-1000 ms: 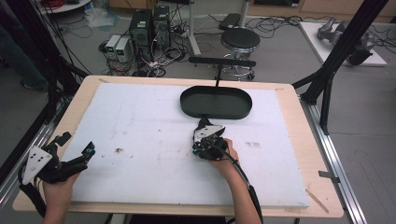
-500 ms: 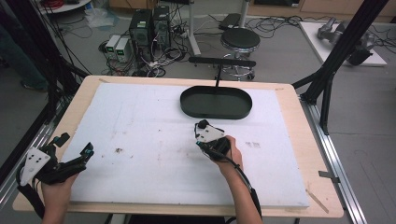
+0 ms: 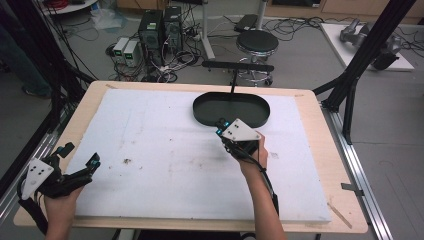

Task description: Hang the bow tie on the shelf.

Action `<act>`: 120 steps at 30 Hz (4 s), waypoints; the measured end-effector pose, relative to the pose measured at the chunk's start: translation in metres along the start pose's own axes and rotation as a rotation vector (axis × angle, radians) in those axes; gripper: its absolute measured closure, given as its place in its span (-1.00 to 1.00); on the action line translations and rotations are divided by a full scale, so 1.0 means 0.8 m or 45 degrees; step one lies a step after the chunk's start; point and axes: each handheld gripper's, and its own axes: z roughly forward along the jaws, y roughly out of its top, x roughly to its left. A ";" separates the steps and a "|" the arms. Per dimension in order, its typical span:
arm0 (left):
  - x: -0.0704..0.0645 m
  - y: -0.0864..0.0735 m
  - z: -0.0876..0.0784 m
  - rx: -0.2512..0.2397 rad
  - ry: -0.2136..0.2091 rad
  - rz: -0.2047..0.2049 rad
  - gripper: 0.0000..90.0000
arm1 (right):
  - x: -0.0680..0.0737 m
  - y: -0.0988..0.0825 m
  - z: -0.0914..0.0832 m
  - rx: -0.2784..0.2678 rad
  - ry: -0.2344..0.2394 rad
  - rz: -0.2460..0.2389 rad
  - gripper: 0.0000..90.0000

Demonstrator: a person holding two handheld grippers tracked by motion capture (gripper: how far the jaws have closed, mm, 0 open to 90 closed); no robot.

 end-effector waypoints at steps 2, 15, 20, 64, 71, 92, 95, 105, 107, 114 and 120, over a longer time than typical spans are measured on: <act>0.000 0.000 0.000 -0.001 -0.001 0.000 -0.72 | -0.009 0.013 0.000 -0.041 -0.016 0.001 0.96; 0.003 -0.002 0.001 0.001 0.003 -0.008 -0.72 | -0.053 0.057 0.023 -0.097 -0.021 0.049 0.96; 0.005 -0.004 0.002 0.008 0.008 -0.013 -0.72 | -0.076 0.079 0.044 -0.110 0.003 0.088 0.96; 0.006 -0.013 0.008 0.030 -0.012 -0.056 -0.72 | -0.183 0.085 0.143 0.039 -0.101 0.171 0.96; 0.008 -0.014 0.008 0.026 -0.005 -0.068 -0.72 | -0.191 0.101 0.148 0.032 -0.103 0.137 0.96; 0.010 -0.017 0.008 0.040 -0.002 -0.066 -0.72 | -0.206 0.083 0.171 0.136 -0.111 0.147 0.95; 0.010 -0.017 0.008 0.038 -0.001 -0.066 -0.72 | -0.208 0.080 0.169 0.137 -0.125 0.165 0.90; 0.006 -0.013 0.008 0.022 -0.011 -0.062 -0.72 | -0.207 0.094 0.134 0.027 -0.164 0.172 0.27; 0.005 -0.012 0.007 0.020 -0.013 -0.062 -0.72 | -0.205 0.096 0.121 0.005 -0.187 0.168 0.13; 0.002 -0.008 0.006 0.007 -0.024 -0.063 -0.72 | -0.198 0.094 0.060 -0.076 -0.270 0.178 -0.24; 0.000 -0.004 0.005 0.000 -0.024 -0.060 -0.72 | -0.186 0.084 -0.016 -0.173 -0.313 0.208 -0.38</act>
